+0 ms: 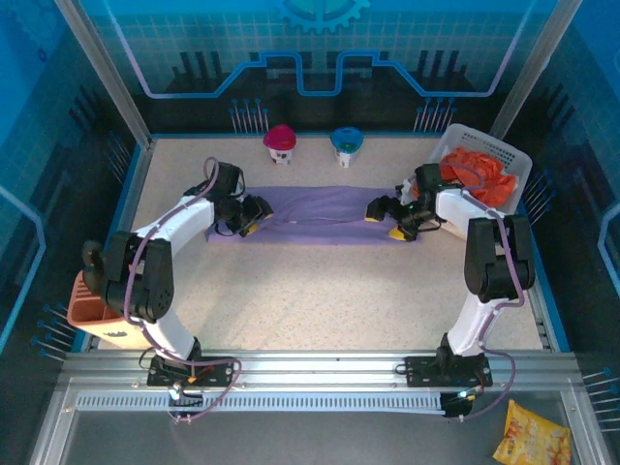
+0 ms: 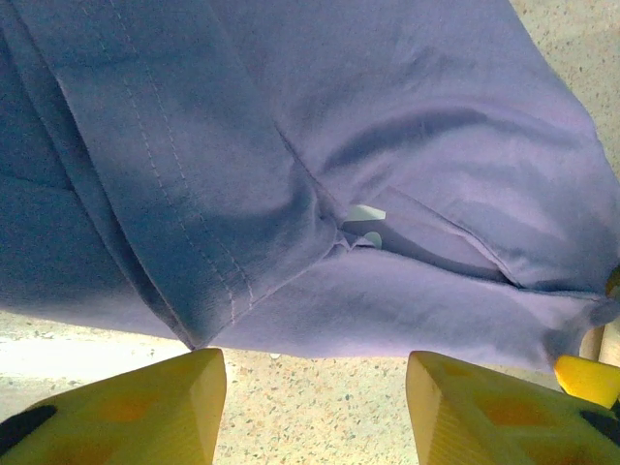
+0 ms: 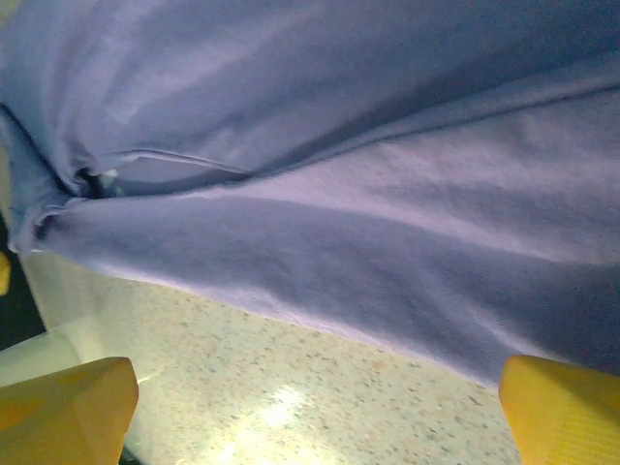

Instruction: Fold and stack the t-shirts

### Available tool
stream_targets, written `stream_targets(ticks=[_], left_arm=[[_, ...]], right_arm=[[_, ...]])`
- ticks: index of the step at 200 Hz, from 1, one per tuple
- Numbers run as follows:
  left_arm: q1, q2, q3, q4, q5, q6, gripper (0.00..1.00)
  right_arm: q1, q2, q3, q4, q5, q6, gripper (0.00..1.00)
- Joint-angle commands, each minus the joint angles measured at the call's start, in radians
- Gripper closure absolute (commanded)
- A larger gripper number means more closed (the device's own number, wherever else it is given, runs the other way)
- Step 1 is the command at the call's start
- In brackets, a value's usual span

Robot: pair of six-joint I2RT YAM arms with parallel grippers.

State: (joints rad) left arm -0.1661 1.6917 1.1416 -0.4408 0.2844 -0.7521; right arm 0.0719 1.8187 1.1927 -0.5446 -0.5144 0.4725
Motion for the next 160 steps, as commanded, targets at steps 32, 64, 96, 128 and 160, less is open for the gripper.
stream_targets(ticks=[32,64,96,128,160], left_arm=[[-0.01,0.014,0.015,-0.03,-0.01,0.034,0.48],[-0.01,0.015,0.019,-0.029,-0.002,0.036,0.48],[-0.013,0.019,0.026,-0.031,0.009,0.04,0.49],[-0.015,0.019,0.028,-0.034,0.01,0.046,0.5],[-0.016,0.005,0.024,-0.04,-0.001,0.048,0.53]], right_arm=[[-0.045,-0.008,-0.045,0.077,-0.207,0.0,0.03],[-0.021,0.014,-0.034,0.082,-0.29,-0.006,0.03],[0.038,0.051,0.013,-0.021,-0.257,-0.09,0.03],[0.085,0.097,0.04,-0.101,-0.195,-0.137,0.04],[0.116,0.031,0.018,-0.129,-0.03,-0.138,0.04]])
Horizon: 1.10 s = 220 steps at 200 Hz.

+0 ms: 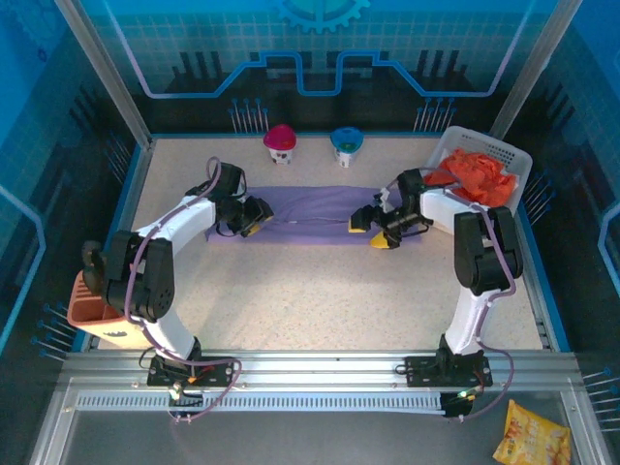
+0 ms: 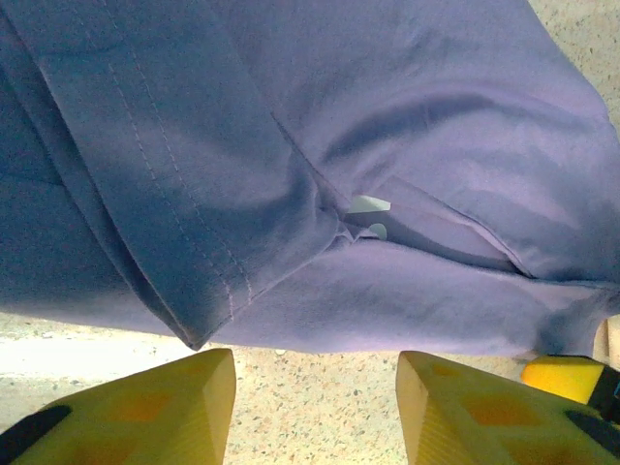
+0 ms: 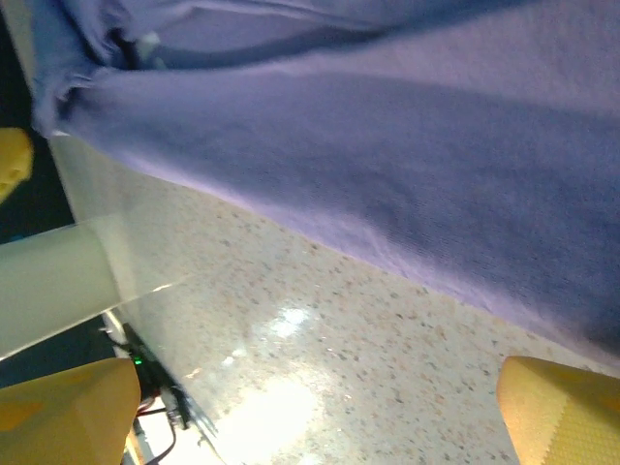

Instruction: Fold and stack the t-shirts

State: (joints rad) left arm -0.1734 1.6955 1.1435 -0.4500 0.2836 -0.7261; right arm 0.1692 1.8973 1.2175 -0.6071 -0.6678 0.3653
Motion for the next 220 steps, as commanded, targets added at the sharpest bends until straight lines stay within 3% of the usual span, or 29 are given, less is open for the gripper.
stream_targets(ticks=[1,61,121,170,220], left_arm=[[-0.009,0.001,0.022,-0.031,-0.001,0.022,0.53],[-0.012,-0.011,0.027,-0.093,-0.059,0.05,0.55],[-0.021,-0.051,0.008,-0.134,-0.07,0.08,0.51],[-0.05,-0.031,-0.001,-0.048,-0.063,0.033,0.5],[-0.066,0.025,0.048,-0.075,-0.107,0.046,0.5]], right_arm=[[0.019,-0.051,-0.008,-0.067,0.128,-0.03,0.04],[0.018,-0.201,-0.056,-0.125,0.402,0.032,0.03],[-0.06,-0.185,-0.035,-0.193,0.693,0.054,0.03],[-0.177,-0.216,-0.058,-0.182,0.777,0.066,0.04],[-0.329,-0.198,-0.018,-0.135,0.766,0.098,0.03]])
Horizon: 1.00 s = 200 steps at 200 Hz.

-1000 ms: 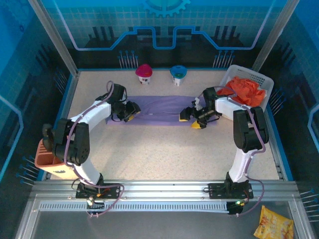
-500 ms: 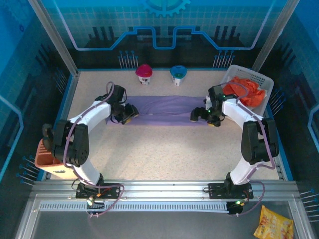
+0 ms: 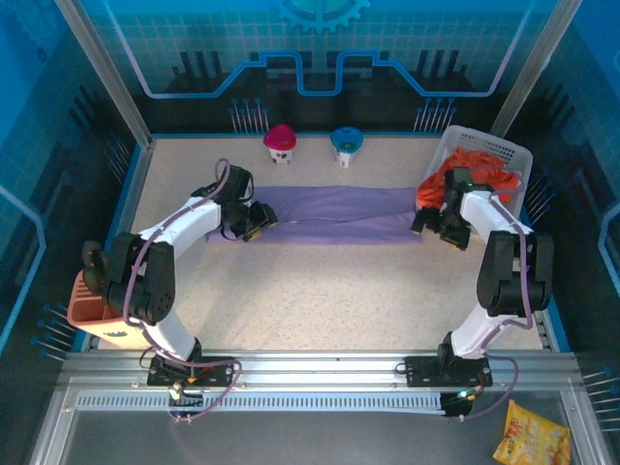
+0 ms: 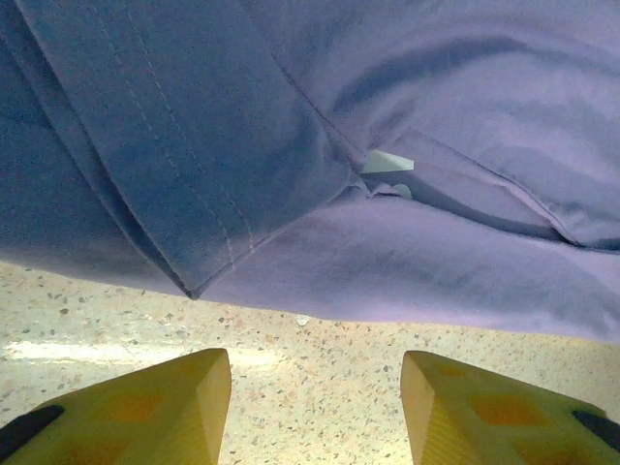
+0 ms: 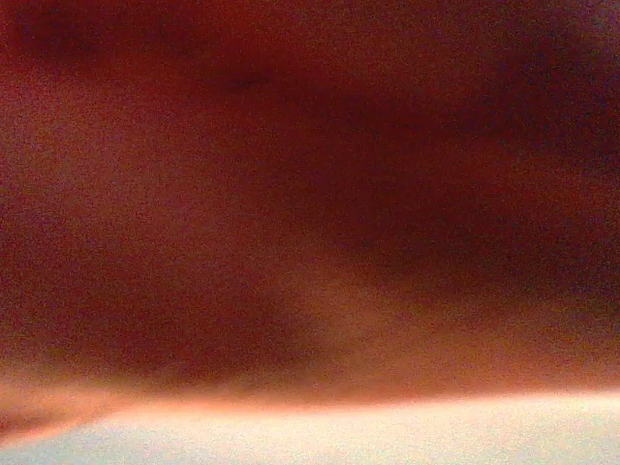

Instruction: Fold and stack the t-shirts

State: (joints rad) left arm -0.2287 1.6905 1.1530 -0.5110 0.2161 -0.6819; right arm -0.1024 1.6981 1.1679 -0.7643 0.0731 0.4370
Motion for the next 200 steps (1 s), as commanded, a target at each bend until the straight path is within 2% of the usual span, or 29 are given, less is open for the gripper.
stream_targets(ticks=[1,29,39,70,117,158,200], left_arm=[[-0.01,0.03,0.039,-0.015,-0.041,0.003,0.5],[-0.018,0.032,0.056,-0.058,-0.122,0.031,0.49],[-0.02,0.039,0.059,-0.06,-0.128,0.034,0.49],[-0.024,0.081,0.074,-0.048,-0.136,0.029,0.49],[-0.026,0.123,0.107,-0.048,-0.191,0.042,0.54],[-0.024,0.154,0.18,-0.071,-0.226,0.068,0.72],[-0.024,0.222,0.275,-0.097,-0.264,0.102,1.0]], right_arm=[[-0.06,0.002,0.035,0.023,0.023,0.026,0.03],[-0.087,-0.003,0.082,0.01,0.013,0.035,0.03],[-0.086,-0.027,0.074,0.018,-0.037,0.037,0.04],[-0.051,-0.166,-0.029,0.049,-0.154,0.065,0.03],[-0.015,-0.246,-0.131,0.039,-0.168,0.065,0.03],[0.02,-0.265,-0.157,0.04,-0.169,0.061,0.04],[0.032,-0.273,-0.155,0.042,-0.177,0.056,0.04]])
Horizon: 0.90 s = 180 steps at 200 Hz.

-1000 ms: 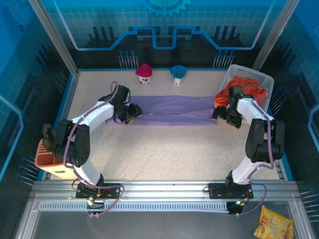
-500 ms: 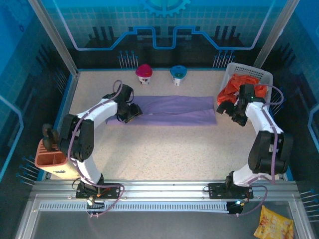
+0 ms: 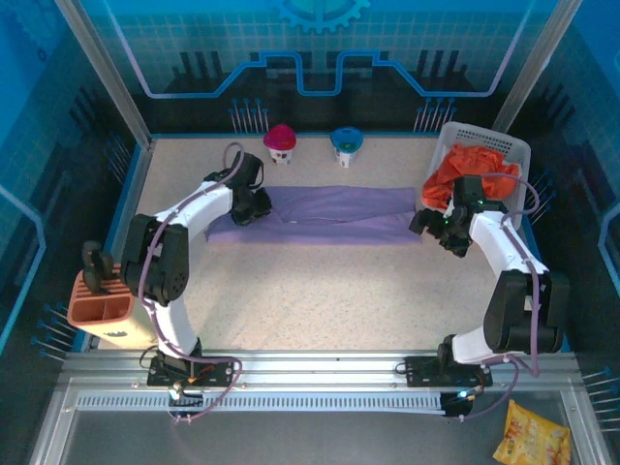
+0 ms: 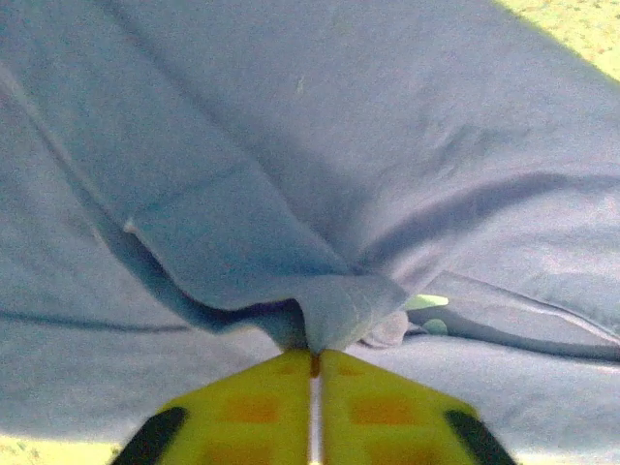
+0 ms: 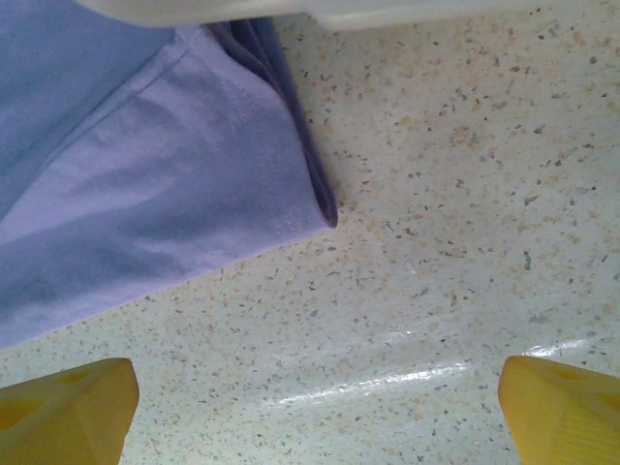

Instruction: Fold and stack the t-shirts

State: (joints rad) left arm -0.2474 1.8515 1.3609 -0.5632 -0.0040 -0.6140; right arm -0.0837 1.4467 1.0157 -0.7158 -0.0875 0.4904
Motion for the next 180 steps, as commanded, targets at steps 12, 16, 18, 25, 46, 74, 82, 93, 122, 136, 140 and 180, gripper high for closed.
stream_targets(ticks=[12,16,18,25,46,74,82,93,122,136,140,180], left_arm=[[-0.004,0.094,0.11,-0.06,-0.051,0.05,1.0],[-0.004,0.106,0.125,-0.062,-0.052,0.055,1.0],[-0.004,0.109,0.131,-0.063,-0.054,0.057,1.0],[-0.004,0.124,0.151,-0.063,-0.057,0.065,1.0],[-0.002,0.171,0.211,-0.055,-0.078,0.095,1.0],[0.005,0.247,0.296,-0.049,-0.077,0.143,1.0],[0.005,0.265,0.323,-0.054,-0.079,0.158,1.0],[0.005,0.287,0.358,-0.065,-0.079,0.174,1.0],[0.002,0.332,0.423,-0.084,-0.061,0.225,1.0],[-0.001,0.351,0.443,-0.096,-0.047,0.257,1.0],[-0.002,0.354,0.446,-0.099,-0.045,0.27,1.0],[-0.001,0.306,0.405,-0.136,-0.093,0.279,0.61]], right_arm=[[0.015,-0.023,0.0,-0.008,-0.018,-0.001,0.04],[0.015,-0.023,0.001,-0.01,-0.018,-0.002,0.04],[0.015,-0.024,0.001,-0.01,-0.018,-0.003,0.04],[0.015,-0.026,0.0,-0.011,-0.016,-0.004,0.04],[0.015,-0.034,-0.003,-0.01,-0.021,-0.008,0.04],[0.016,-0.039,-0.015,-0.004,-0.033,-0.012,0.04],[0.018,-0.039,-0.017,-0.005,-0.034,-0.011,0.04],[0.021,-0.039,-0.021,-0.005,-0.035,-0.014,0.04],[0.027,-0.042,-0.03,-0.007,-0.031,-0.02,0.04],[0.031,-0.041,-0.028,-0.007,-0.031,-0.022,0.04],[0.032,-0.039,-0.028,-0.007,-0.032,-0.023,0.04],[0.065,-0.032,-0.013,-0.01,-0.037,-0.034,0.05]])
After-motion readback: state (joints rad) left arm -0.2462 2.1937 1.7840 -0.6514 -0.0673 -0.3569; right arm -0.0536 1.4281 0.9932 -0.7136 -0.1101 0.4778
